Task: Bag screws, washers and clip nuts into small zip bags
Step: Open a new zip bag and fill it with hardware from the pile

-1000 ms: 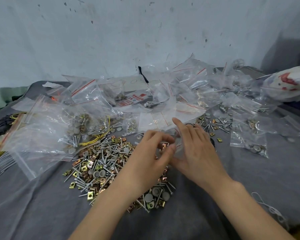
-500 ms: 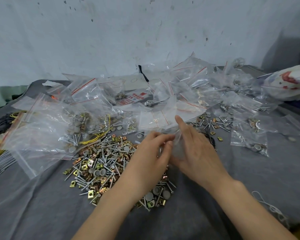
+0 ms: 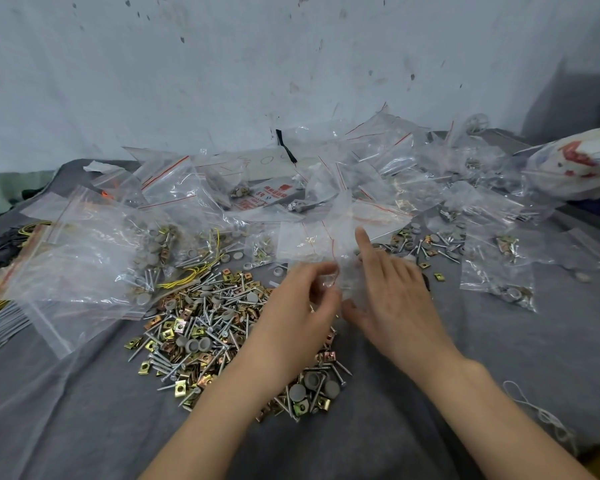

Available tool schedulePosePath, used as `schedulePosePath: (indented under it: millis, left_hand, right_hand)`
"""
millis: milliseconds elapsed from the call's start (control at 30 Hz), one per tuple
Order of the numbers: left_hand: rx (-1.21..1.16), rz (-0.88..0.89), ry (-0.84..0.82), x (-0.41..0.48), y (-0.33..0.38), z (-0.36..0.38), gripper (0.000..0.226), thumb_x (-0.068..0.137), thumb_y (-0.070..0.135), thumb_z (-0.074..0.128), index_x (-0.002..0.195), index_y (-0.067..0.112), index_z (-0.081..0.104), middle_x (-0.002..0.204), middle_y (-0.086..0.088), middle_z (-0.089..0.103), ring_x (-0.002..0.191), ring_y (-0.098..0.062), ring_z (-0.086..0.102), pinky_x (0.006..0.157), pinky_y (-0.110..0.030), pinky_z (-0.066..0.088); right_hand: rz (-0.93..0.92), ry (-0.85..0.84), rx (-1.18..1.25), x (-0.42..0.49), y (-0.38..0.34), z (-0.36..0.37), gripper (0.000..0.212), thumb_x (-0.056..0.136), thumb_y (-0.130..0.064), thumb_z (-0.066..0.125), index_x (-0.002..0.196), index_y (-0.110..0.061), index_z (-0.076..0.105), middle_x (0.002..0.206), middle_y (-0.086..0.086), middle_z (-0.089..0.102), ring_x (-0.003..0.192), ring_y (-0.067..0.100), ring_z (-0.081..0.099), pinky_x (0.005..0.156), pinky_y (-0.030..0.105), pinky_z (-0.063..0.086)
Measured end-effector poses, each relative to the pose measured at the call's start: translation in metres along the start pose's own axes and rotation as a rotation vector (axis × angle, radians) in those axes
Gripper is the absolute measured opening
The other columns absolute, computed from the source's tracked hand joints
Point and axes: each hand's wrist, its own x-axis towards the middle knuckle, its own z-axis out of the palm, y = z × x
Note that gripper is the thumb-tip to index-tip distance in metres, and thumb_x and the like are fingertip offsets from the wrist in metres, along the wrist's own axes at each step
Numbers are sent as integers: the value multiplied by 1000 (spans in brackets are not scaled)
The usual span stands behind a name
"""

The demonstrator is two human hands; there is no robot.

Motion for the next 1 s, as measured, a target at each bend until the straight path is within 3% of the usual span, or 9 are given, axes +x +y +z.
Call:
schedulePosePath:
  millis: [133,267,333,433,567,667,867,1000]
  left_hand:
    - [-229,-132,-9,3,2,-3,27,96,26,62,123,26,62,78,16,62,69,10,58,64,-6,43]
    - [-362,-264,-86,5,2,-3,18,93,31,65,110,26,69,91,12,73,86,-1,68,84,-25,56]
    - [-361,-293,-114,4,2,-3,14,93,34,64,104,26,69,88,14,73,83,3,67,82,-21,56]
    - [-267,-289,-174,2,3,-1,14,95,39,59,108,34,61,96,18,68,82,9,64,76,-10,52]
    - [-511,-418,-201,3,6,2,15,96,31,62,107,23,69,95,11,73,83,0,67,79,-22,55]
    - [-738,-503,-234,4,9,2,17,93,22,66,106,11,68,99,-5,73,86,-14,68,77,-27,55]
    - [-773,-541,-338,2,10,2,16,94,26,64,103,14,70,95,0,72,84,-9,65,80,-31,52]
    - [-914,-557,-297,4,11,1,16,92,18,66,105,11,61,99,-10,66,86,-16,65,79,-30,50]
  right_hand:
    - [-39,4,-42,0,-2,-1,111,69,-29,88,153,-6,21,115,11,65,103,32,64,100,50,48]
    - [-79,-2,-61,-2,-1,-2,98,72,-28,83,153,-3,32,115,11,64,102,33,62,102,51,47]
    - [-85,-15,-89,-2,0,-2,97,73,-23,82,154,-3,32,116,10,63,103,32,61,105,49,43]
    - [-84,-27,-123,-2,-1,-3,104,67,-16,86,155,-4,32,114,8,62,103,29,59,108,48,41]
    - [-122,-6,-120,-1,-3,-4,88,75,-14,70,155,-5,34,113,9,62,101,30,59,108,47,40]
    - [-111,-8,-104,-1,-3,-3,95,71,-8,80,154,-7,35,113,9,61,100,30,58,106,43,33]
    - [-169,-27,-59,-2,-2,-2,98,68,-2,80,154,-10,33,110,8,60,104,29,58,112,45,33]
    - [-117,-11,-9,-2,0,-2,97,69,-2,78,154,-12,31,110,9,60,103,29,54,109,45,36]
